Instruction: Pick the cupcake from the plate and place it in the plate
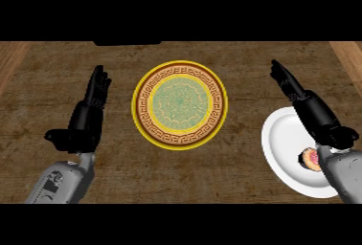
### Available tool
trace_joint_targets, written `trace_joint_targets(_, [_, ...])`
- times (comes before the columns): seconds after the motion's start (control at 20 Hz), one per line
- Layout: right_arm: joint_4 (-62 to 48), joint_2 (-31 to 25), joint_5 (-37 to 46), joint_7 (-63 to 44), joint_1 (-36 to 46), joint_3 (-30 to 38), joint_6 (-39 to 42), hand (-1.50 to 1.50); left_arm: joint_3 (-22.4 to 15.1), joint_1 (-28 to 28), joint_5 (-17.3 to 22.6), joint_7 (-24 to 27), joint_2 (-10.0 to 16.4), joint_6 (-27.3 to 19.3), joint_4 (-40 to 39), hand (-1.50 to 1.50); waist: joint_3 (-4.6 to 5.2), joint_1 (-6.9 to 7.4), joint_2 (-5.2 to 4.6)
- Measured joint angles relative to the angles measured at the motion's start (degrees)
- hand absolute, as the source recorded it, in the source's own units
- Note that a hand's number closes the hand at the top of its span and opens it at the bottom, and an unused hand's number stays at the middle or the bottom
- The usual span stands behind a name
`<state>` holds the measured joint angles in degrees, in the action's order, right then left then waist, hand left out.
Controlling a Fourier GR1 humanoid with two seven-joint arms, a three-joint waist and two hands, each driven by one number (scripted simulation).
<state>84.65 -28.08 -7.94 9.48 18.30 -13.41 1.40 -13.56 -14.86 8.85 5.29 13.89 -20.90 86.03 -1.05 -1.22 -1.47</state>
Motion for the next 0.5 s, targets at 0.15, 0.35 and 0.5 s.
trace_joint_targets(0.15, [-0.17, 1.53, -8.13, 0.89, -2.47, 4.5, 2.71, -1.5, 0.43, 2.42, -1.54, -0.43, 2.97, 0.53, -0.8, 0.0, 0.47, 0.36, 0.8])
trace_joint_targets(0.35, [-0.99, 2.83, -18.54, -0.19, -5.93, 11.66, 3.81, -1.5, 2.08, 7.55, -4.11, -0.85, 9.32, 1.09, -3.22, 0.0, 0.64, 0.25, 1.4])
trace_joint_targets(0.5, [-1.22, 2.82, -21.36, 1.83, -9.67, 19.0, -0.74, -1.5, 2.75, 11.92, -4.53, -0.07, 12.32, 2.41, -3.98, 0.0, 0.82, -0.24, 1.74])
